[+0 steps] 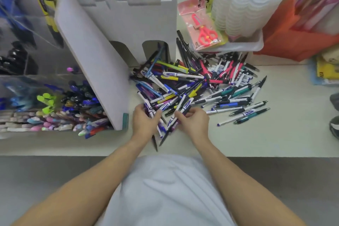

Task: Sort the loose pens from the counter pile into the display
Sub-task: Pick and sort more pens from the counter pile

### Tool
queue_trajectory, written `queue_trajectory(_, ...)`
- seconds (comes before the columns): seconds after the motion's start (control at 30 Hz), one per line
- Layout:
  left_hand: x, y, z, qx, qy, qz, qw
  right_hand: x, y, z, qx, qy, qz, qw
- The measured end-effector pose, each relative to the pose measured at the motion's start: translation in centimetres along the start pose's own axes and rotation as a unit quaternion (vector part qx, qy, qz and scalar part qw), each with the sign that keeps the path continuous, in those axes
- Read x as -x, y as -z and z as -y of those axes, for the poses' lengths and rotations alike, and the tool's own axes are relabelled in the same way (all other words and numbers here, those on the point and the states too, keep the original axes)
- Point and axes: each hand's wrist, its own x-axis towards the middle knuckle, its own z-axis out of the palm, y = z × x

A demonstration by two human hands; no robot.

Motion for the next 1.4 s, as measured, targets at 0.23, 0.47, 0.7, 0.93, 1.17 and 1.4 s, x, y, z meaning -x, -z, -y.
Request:
queue_trajectory(0.23, -1.6, 0.2, -1.1, -0.044, -0.012, 0.114, 0.992, -1.1, -1.0, 0.5, 0.028, 0.039, 0.122, 0.991)
queue_trajectory(0.47, -2.2, 1.1, -0.5, -0.103, -0.067, 0.206, 0.971, -1.2, -1.6, 0.8, 0.036, 0.054, 0.199, 0.978)
queue_trajectory(0.7, -0.8, 1.6, -0.8, -0.061, -0.053, 0.279, 0.957, -0.3, -2.3, 1.0, -0.048, 0.003, 0.239, 0.97)
queue_trajectory(0.93, -0.9, 2.6, -1.2, -0.1, -0.099, 0.32, 0.937, 1.0, -1.9, 0.8, -0.118, -0.014, 0.24, 0.963)
queue_trajectory(1.17, -0.7, 2.5, -2.0, -0.211, -0.158, 0.32, 0.91, 1.2, -1.2, -0.4, -0.079, -0.034, 0.167, 0.982)
queue_trajectory(1.4, 1.2, -0.2, -1.9, -0.269, -0.164, 0.234, 0.92, 1.4, 0.8, -0.7, -0.087, -0.085, 0.041, 0.992)
